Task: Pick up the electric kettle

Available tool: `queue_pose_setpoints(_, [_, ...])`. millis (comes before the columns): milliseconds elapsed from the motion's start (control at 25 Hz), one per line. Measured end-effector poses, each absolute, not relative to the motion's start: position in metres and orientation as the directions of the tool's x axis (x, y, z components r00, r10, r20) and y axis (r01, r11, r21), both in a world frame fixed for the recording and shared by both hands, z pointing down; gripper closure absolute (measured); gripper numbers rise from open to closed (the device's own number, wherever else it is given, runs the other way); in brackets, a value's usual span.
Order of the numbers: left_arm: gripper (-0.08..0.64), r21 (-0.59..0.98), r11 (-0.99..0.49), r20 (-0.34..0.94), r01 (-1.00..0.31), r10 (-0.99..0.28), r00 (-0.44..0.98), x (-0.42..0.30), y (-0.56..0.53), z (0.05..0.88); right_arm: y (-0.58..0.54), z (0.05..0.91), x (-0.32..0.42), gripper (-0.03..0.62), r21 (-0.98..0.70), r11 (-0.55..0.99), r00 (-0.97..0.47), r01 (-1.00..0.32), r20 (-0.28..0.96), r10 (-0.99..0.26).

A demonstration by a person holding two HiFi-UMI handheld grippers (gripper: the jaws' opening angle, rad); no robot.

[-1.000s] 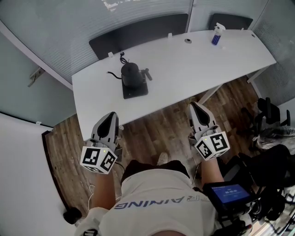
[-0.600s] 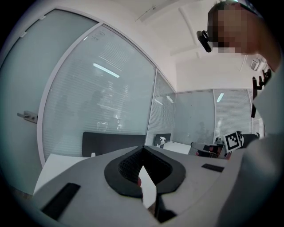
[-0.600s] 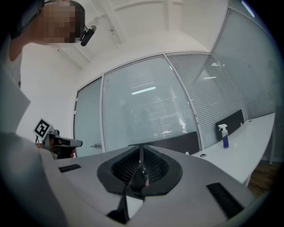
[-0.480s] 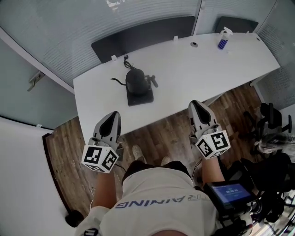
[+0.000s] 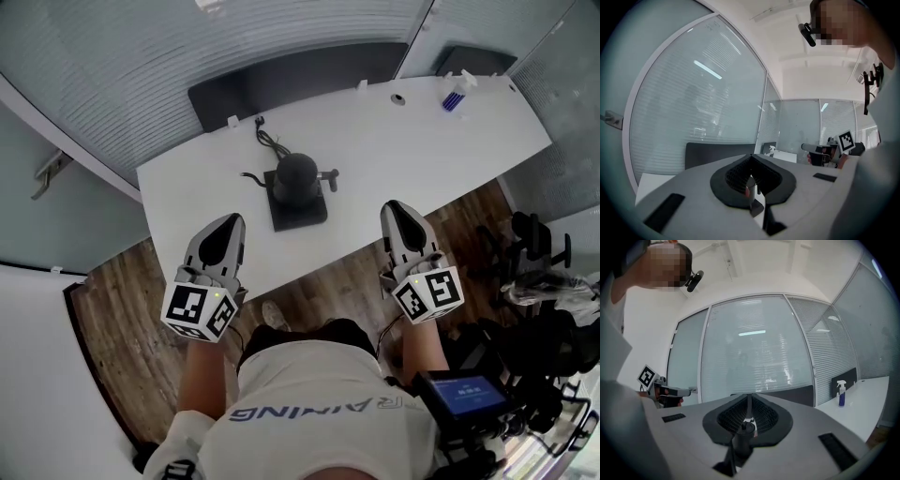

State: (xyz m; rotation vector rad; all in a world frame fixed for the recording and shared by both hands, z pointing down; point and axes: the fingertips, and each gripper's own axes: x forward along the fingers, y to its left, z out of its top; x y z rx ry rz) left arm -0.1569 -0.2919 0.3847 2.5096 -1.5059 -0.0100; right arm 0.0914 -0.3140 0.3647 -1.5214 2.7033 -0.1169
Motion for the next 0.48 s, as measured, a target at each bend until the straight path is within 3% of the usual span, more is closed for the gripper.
queue_pose_setpoints(240, [0.548,0.235,-0.461,0.119,-0.855,-0.86,0.497,-0.176,-0.31,0.404,-0.335,0.388,0.074,0.572,-0.057,0.491,-0.494,-0.869,0.072,-0.866])
queue_pose_setpoints(480, [0.547,0.242,-0.422,0.156,-0.873,-0.872,0.465,-0.164,-0.317,0.416,-0.365,0.432,0.079,0.484,0.01,0.517,-0.511,-0.856,0.14,-0.848])
